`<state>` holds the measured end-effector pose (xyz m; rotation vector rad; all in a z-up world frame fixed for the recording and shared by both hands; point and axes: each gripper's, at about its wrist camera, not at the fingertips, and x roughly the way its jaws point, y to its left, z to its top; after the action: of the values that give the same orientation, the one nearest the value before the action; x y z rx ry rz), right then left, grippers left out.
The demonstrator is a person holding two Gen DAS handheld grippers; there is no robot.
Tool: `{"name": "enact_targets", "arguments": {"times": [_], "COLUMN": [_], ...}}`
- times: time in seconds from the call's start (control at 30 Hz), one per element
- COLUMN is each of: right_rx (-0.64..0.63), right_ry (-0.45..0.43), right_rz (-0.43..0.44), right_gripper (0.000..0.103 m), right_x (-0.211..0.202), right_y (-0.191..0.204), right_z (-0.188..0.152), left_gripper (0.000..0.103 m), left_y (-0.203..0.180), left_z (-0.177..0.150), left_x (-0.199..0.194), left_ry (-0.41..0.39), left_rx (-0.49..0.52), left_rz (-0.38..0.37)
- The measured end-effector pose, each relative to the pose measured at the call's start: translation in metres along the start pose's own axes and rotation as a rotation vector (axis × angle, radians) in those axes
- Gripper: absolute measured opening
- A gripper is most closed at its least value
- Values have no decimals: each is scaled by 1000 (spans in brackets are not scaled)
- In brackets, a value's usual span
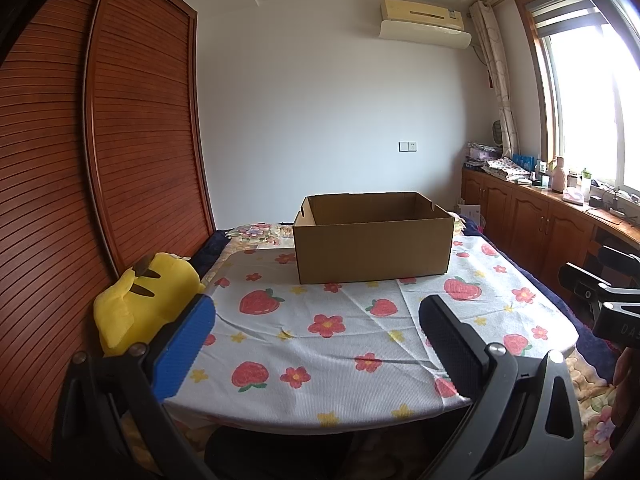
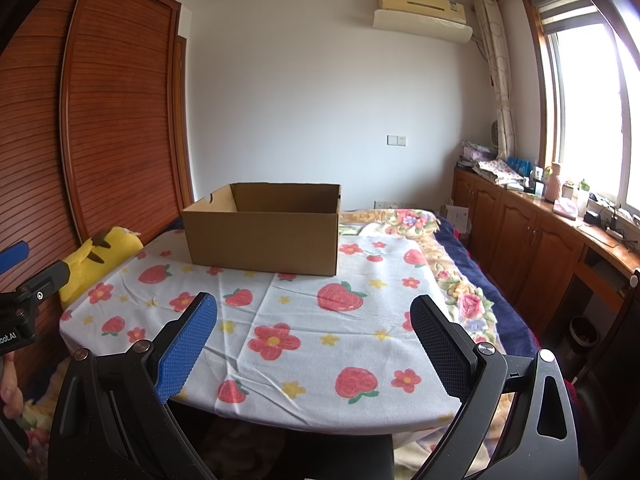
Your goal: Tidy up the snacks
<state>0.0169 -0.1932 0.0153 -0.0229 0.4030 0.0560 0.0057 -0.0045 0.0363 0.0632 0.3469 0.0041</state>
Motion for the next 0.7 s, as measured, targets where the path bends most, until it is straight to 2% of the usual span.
{"name": "enact_targets", "arguments": {"times": [0.7], "right_rx": [-1], "right_ry": [-2], "right_rz": [0], "right_gripper": [99], "right_x": [-1], "right_y": [0], "right_z": [0], "left_gripper": [103], "left_y": [1], "left_z": [-1], "left_x": [0], "left_ry": [-2], "left_rx": [-2], "left_rz": [2]}}
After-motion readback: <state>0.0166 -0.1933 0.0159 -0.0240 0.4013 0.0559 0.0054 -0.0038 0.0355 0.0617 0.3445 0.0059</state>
